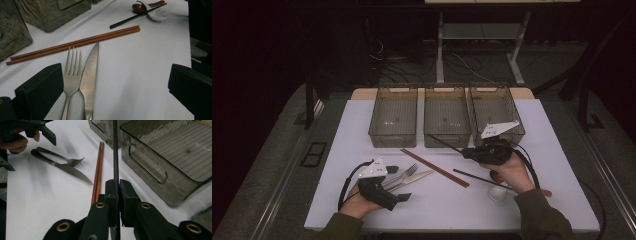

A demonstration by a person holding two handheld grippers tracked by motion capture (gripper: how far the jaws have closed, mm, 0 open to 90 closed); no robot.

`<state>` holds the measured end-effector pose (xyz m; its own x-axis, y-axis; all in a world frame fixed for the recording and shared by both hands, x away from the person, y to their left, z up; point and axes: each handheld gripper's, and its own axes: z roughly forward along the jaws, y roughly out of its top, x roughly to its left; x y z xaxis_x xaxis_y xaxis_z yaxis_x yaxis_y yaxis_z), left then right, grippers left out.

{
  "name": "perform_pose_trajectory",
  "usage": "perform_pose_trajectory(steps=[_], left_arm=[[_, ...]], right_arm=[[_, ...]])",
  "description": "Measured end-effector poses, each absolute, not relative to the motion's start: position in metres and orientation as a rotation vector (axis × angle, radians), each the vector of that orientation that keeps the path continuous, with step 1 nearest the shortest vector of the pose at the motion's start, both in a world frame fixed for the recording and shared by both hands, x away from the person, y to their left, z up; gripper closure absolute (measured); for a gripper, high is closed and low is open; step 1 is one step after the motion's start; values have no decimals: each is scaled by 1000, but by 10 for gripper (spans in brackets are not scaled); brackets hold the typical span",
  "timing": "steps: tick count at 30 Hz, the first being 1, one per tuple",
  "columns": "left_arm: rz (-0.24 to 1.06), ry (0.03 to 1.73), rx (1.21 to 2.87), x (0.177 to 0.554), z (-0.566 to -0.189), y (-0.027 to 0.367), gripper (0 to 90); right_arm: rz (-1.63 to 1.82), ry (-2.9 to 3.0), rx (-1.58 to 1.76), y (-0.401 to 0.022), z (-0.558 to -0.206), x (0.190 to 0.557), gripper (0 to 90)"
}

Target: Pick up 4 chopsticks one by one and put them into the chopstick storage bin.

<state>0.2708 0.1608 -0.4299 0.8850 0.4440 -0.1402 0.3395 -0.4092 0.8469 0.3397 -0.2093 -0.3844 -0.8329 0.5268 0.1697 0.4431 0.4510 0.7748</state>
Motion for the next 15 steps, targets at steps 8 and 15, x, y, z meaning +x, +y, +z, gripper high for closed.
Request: perform_pose_trajectory(steps=[8,15], left_arm=[[131,567,2030,271,-430,161,0],[132,571,2026,271,-430,161,0]], right_arm=[[1317,2628,862,-191,-381,349,851],[1312,2628,875,-177,-374,359,851]])
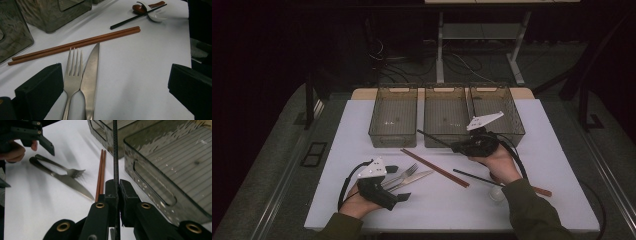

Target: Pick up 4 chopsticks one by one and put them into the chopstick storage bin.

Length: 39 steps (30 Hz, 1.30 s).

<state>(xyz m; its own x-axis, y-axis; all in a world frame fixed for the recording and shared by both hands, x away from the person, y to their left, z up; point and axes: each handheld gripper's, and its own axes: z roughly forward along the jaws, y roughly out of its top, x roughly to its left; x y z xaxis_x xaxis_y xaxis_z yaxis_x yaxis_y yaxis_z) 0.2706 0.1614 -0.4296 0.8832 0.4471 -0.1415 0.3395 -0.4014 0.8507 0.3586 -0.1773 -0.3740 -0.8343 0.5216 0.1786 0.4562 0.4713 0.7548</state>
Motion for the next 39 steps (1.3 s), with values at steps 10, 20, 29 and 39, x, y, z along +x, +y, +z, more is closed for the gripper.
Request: perform_pose_trajectory(steps=[10,20,29,39], left_arm=[[131,573,2024,270,-429,162,0],[137,575,2025,271,-430,162,0],[141,570,2031,272,-430,162,0],[152,560,2035,272,-430,161,0]], right_arm=[[1309,2613,895,-159,-365,375,851],[1268,2609,929,-141,-355,390,851],[1238,2603,954,-122,-349,408,851],[1182,2585,1013,-100,-348,428,851]])
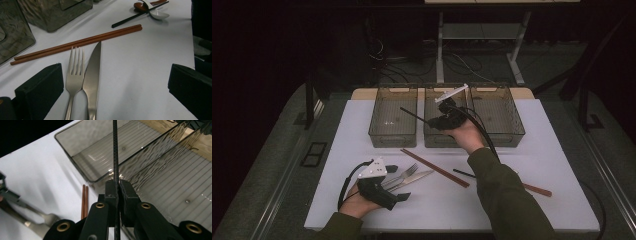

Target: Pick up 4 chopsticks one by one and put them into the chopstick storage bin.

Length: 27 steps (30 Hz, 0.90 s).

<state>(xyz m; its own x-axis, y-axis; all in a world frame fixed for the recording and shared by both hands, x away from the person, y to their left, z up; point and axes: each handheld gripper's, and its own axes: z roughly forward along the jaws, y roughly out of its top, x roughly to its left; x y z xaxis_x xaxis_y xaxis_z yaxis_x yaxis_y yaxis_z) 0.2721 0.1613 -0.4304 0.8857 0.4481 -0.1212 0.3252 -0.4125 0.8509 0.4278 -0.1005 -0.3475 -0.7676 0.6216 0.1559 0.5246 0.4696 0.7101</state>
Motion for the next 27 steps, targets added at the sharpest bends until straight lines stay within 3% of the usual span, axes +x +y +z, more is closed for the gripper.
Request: perform_pose_trajectory(steps=[27], left_arm=[[140,558,2030,273,-430,162,0]], right_arm=[[1070,2566,1113,-37,-355,477,851]])
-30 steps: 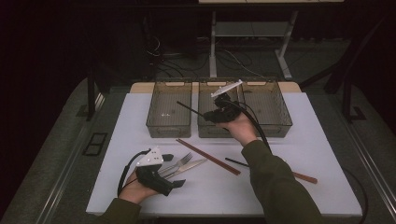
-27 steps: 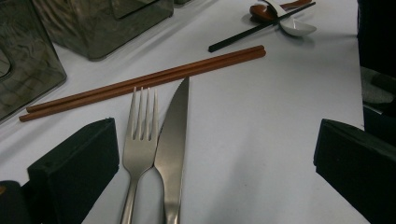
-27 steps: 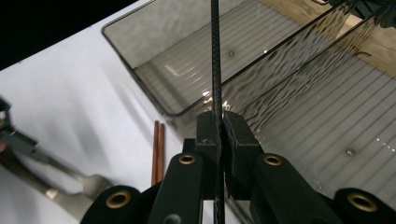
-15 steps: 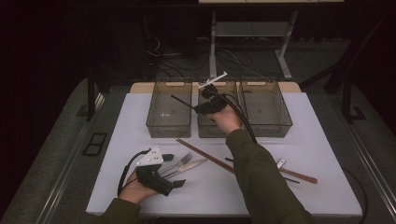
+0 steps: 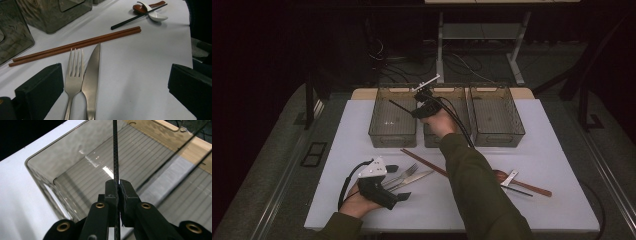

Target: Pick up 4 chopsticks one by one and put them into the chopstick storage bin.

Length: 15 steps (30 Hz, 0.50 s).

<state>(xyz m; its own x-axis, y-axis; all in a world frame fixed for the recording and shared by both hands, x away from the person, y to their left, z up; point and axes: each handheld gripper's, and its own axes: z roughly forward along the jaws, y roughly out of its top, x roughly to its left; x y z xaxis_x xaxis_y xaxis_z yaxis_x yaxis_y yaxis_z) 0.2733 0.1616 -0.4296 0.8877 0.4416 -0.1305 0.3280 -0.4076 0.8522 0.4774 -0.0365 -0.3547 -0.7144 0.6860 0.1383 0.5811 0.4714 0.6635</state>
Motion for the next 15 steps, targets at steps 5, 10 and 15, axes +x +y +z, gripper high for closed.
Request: perform_pose_trajectory(steps=[5,10,15], left_arm=[[141,565,2020,273,-429,162,0],[137,560,2024,273,-429,162,0],[140,555,2022,273,-429,162,0]], right_arm=[[1054,2572,1119,-21,-359,483,851],[1050,2578,1095,-6,-360,485,849],[1007,2586,1097,7,-364,489,849]])
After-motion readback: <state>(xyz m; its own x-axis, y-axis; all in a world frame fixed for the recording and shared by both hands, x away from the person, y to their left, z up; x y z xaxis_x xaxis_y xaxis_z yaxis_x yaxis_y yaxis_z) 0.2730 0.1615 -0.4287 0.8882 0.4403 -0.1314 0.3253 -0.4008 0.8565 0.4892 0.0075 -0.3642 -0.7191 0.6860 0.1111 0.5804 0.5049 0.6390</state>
